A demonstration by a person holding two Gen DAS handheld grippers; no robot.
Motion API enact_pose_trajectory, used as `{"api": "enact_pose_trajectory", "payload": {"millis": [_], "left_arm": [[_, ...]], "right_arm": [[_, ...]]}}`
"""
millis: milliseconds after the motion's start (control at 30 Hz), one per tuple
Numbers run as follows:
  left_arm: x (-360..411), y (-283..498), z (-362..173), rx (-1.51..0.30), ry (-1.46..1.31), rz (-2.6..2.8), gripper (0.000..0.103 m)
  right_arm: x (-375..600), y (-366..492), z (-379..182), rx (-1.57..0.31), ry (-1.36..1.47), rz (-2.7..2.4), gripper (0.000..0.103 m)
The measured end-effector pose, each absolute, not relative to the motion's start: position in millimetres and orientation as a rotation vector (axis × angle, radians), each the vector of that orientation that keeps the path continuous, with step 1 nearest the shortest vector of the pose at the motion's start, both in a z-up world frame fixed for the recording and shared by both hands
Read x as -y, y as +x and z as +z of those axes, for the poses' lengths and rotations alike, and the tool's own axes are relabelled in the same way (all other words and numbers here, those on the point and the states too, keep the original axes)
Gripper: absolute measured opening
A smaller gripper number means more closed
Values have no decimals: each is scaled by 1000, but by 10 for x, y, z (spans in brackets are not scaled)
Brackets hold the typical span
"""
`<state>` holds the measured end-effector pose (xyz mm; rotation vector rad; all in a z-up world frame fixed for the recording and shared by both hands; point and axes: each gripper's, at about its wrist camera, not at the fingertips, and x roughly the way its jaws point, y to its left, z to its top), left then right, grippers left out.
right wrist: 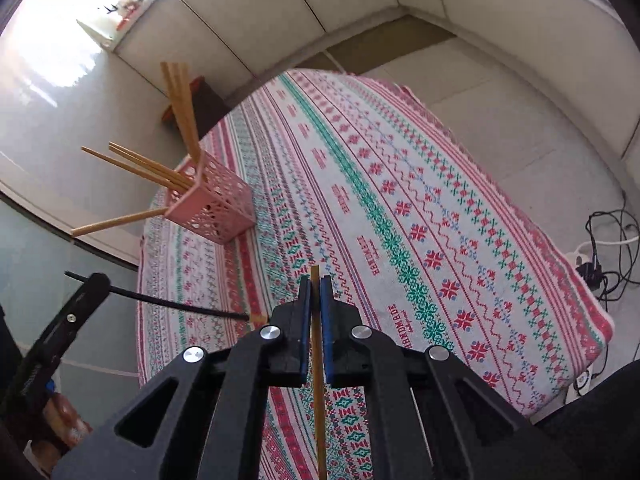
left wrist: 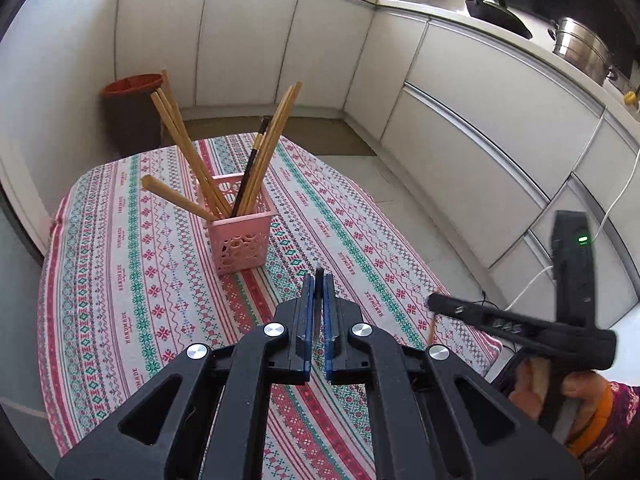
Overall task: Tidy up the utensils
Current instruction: 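Lift both chopsticks upright and carry them over the pink holder, then drop both chopsticks into the pink holder and open both tools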
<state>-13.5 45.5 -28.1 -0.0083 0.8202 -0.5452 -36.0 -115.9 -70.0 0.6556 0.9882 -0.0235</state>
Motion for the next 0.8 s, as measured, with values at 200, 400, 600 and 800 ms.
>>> {"api": "enact_pose_trajectory", "payload": {"millis": [200,400,600,800], "left_arm": [[-463,-234,-35,-753,-33,-540,3],[-513,-260,306,-700,-42,-529,3],[-573,-181,771,-613,-39,-490,3],[-664,164,1152,-538,-60,-402,3]], "right_arm": [[1401,-562,-197,-858,643,2,5],[1565,-584,263,-759,650,25,5],[1652,-363,765,-670,669,76,5],[1669,-6,1300,-585,672,140,5]]}}
